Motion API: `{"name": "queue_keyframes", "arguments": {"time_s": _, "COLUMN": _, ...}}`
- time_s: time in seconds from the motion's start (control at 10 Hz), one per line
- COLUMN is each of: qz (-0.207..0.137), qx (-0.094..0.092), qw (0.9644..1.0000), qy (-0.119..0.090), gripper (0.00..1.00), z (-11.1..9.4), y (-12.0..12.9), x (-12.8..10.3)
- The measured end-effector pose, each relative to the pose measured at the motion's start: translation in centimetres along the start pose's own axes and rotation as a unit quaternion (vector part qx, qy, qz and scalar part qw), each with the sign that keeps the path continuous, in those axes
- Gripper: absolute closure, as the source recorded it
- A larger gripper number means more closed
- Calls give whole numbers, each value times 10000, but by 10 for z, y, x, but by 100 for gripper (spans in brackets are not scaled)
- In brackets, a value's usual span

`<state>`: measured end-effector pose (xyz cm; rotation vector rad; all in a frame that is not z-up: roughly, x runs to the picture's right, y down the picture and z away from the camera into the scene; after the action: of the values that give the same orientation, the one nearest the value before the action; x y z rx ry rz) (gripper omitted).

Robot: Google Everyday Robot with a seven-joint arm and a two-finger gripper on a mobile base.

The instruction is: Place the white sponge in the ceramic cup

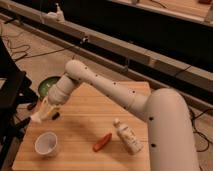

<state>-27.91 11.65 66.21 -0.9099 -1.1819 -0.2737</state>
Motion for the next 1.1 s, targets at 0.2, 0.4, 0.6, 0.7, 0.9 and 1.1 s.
{"name": "queue_keyframes", "arguments": {"time_s": 0.2, "qz": -42, "qx": 37, "qw": 10000, "qy": -59, "gripper": 100, "z": 2, "y": 12, "x": -4}}
{"name": "queue_keyframes", "arguments": {"time_s": 0.4, "qz": -40, "qx": 119, "qw": 9999, "qy": -65, "gripper": 100, "z": 1, "y": 26, "x": -8}}
{"name": "queue_keyframes", "arguments": {"time_s": 0.6, "qz": -30, "qx": 298, "qw": 9995, "qy": -92, "gripper": 100, "z": -6, "y": 40, "x": -13}}
{"name": "queue_keyframes", "arguments": {"time_s": 0.7, "qz": -35, "qx": 371, "qw": 9992, "qy": -118, "gripper": 100, "z": -10, "y": 46, "x": -16}}
{"name": "queue_keyframes", "arguments": {"time_s": 0.9, "qz": -31, "qx": 470, "qw": 9987, "qy": -184, "gripper": 100, "z": -15, "y": 66, "x": -20}}
{"name": "queue_keyframes", "arguments": {"time_s": 1.1, "qz": 63, "qx": 473, "qw": 9984, "qy": -292, "gripper": 100, "z": -18, "y": 82, "x": -19}}
